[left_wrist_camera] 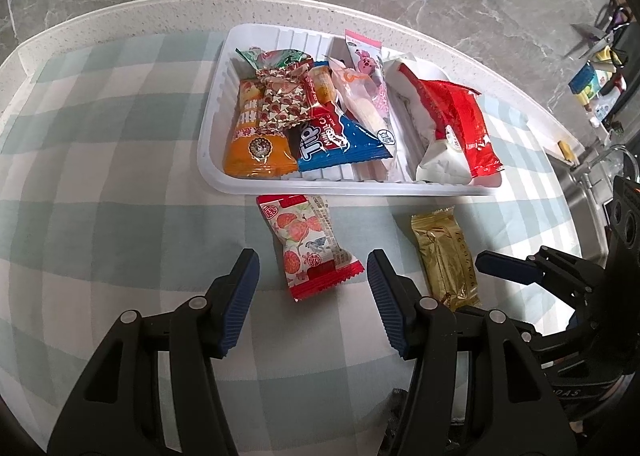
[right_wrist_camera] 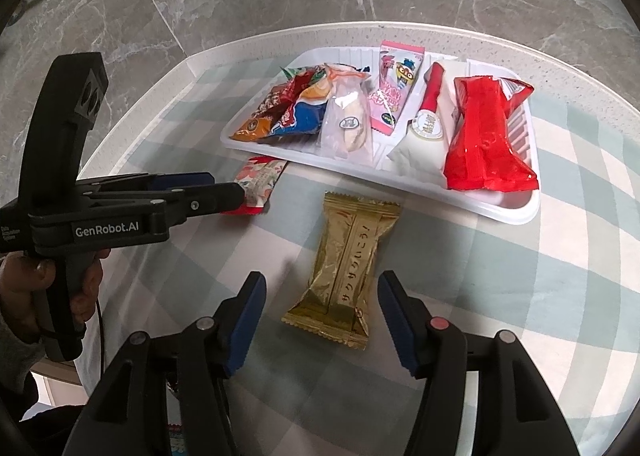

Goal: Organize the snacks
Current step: 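Grasp the red-white strawberry bag with the left tool while the right grasps the gold bar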

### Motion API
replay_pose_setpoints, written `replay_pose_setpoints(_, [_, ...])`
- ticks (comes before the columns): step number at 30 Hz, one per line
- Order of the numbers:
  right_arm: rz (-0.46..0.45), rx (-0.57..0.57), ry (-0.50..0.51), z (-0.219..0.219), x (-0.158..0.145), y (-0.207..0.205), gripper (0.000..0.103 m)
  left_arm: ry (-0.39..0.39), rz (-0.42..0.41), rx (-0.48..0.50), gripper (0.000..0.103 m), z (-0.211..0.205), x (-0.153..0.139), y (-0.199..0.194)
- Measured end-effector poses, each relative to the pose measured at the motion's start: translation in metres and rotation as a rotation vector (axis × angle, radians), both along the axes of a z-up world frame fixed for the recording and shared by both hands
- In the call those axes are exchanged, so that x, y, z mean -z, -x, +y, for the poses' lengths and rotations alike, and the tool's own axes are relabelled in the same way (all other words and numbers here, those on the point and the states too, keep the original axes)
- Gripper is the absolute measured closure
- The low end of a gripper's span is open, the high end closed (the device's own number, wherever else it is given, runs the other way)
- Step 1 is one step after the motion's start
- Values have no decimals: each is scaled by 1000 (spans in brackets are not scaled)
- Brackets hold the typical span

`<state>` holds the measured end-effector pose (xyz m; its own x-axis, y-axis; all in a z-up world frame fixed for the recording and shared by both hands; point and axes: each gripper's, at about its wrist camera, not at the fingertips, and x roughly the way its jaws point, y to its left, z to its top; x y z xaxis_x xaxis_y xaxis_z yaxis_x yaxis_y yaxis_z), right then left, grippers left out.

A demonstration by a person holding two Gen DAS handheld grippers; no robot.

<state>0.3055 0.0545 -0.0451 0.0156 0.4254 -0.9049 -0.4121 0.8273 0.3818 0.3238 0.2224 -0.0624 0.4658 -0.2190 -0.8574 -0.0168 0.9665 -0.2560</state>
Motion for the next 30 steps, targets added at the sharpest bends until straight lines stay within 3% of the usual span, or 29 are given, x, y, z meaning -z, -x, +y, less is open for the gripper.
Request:
replay_pose_setpoints(18, [14, -18, 44, 8, 19, -7, 42, -28, 16, 22, 49, -12, 16, -22])
replay_pose_setpoints(21, [-9, -35, 73, 11, 19, -5, 50, -31, 7, 32, 49, -13, 17, -23])
replay_pose_setpoints(23, [-21, -47, 83, 12, 20, -5, 61, -36, 2, 35, 49, -14, 17, -23])
replay_pose_setpoints(27, [-20, -44, 70, 9, 19, -5, 70, -82, -10, 67, 71, -19, 17, -21])
replay_pose_setpoints(30, [-8, -24, 40, 4, 18, -5, 70, -61, -6, 69, 73, -17, 17, -19])
